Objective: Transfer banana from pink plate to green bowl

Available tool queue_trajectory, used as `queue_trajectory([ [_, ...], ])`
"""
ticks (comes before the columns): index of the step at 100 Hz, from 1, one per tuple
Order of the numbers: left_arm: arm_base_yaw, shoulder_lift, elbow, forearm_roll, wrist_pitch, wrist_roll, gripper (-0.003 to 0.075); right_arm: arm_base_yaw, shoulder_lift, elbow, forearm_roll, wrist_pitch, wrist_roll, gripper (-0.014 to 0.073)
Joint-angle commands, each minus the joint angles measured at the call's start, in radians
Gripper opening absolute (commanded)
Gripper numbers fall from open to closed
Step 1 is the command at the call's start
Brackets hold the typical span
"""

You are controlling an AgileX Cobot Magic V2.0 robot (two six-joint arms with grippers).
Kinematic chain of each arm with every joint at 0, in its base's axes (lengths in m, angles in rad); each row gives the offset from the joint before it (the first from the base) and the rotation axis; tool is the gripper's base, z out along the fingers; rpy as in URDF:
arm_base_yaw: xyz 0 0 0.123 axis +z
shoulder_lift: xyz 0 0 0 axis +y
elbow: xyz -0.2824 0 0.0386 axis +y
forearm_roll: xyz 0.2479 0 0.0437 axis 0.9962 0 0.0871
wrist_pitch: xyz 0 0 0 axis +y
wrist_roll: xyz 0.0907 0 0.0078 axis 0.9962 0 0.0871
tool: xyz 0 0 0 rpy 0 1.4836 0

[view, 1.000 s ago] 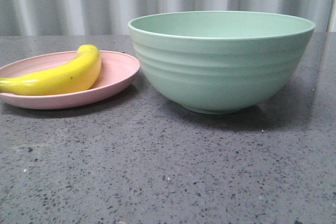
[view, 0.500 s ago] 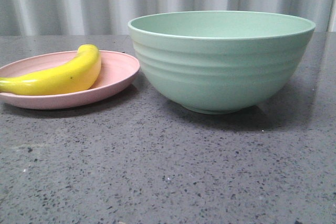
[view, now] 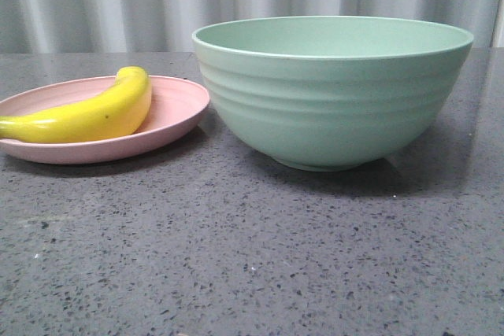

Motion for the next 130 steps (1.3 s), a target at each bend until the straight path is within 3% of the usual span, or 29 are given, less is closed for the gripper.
queue_trajectory([
  [1,0.002,0.056,-0.084,-0.011,-0.053,-0.006,-0.002,-0.008,0.047,-0.077,0.0,-0.023,0.001,-0.0069],
  [42,0.002,0.262,-0.228,-0.011,-0.097,-0.006,-0.002,-0.008,0.352,-0.318,0.071,0.168,0.001,-0.0061],
  [61,0.002,0.318,-0.228,-0.011,-0.121,-0.006,-0.0015,-0.008,0.423,-0.35,0.164,0.148,0.001,-0.0064],
  [68,0.002,0.329,-0.228,-0.011,-0.129,-0.006,0.004,-0.008,0.429,-0.348,0.164,0.159,0.001,-0.0064],
  [81,0.002,0.34,-0.228,-0.019,-0.187,-0.006,0.0262,-0.008,0.429,-0.348,0.164,0.159,0.001,-0.0064],
  [88,0.002,0.349,-0.228,-0.043,-0.217,-0.006,0.0336,-0.008,0.429,-0.348,0.164,0.159,0.001,-0.0064],
  [110,-0.036,0.447,-0.259,-0.032,-0.221,-0.006,0.0439,-0.008,0.429,-0.348,0.164,0.159,0.001,-0.0064],
  [130,-0.189,0.619,-0.362,-0.021,-0.155,-0.006,0.0463,-0.008,0.429,-0.348,0.164,0.163,-0.001,-0.0064],
])
